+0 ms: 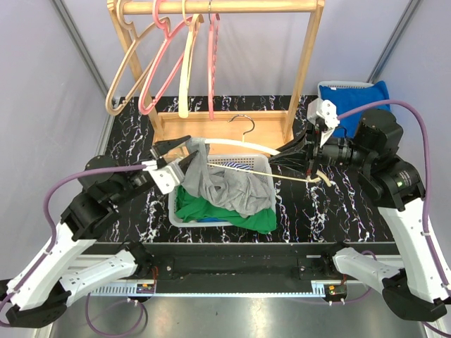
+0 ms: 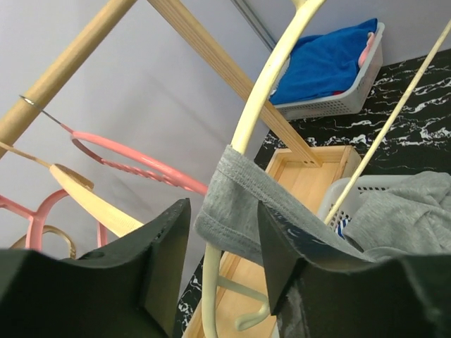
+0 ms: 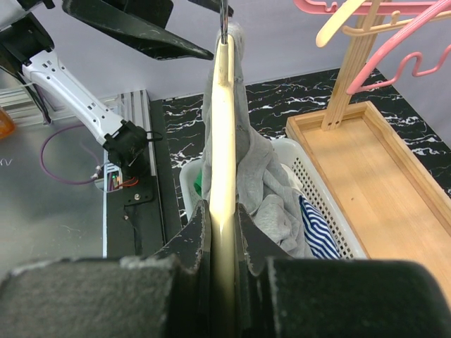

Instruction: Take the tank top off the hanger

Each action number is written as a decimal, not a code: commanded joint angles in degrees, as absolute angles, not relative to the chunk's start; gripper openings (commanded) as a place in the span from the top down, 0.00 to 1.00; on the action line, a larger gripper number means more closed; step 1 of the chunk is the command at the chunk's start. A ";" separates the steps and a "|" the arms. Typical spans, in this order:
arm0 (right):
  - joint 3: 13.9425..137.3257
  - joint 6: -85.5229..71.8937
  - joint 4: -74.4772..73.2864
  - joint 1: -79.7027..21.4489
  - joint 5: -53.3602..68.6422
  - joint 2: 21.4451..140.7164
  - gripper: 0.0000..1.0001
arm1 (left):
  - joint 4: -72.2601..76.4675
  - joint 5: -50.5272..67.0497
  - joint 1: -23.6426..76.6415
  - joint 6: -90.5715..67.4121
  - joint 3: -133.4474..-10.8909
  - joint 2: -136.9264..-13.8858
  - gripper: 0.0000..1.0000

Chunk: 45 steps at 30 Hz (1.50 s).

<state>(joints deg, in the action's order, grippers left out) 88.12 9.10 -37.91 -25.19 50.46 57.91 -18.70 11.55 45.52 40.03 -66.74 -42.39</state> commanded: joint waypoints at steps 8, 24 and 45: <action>90.88 8.96 -36.12 -25.23 50.63 55.99 1.00 | -19.60 13.45 45.09 39.02 -70.57 -44.47 0.76; 91.58 8.61 -36.39 -25.31 50.80 57.83 1.00 | -19.95 13.71 45.00 39.64 -68.82 -41.49 0.62; 91.49 8.17 -36.39 -25.40 50.27 57.22 1.00 | -20.13 13.36 44.47 39.29 -69.17 -43.07 0.84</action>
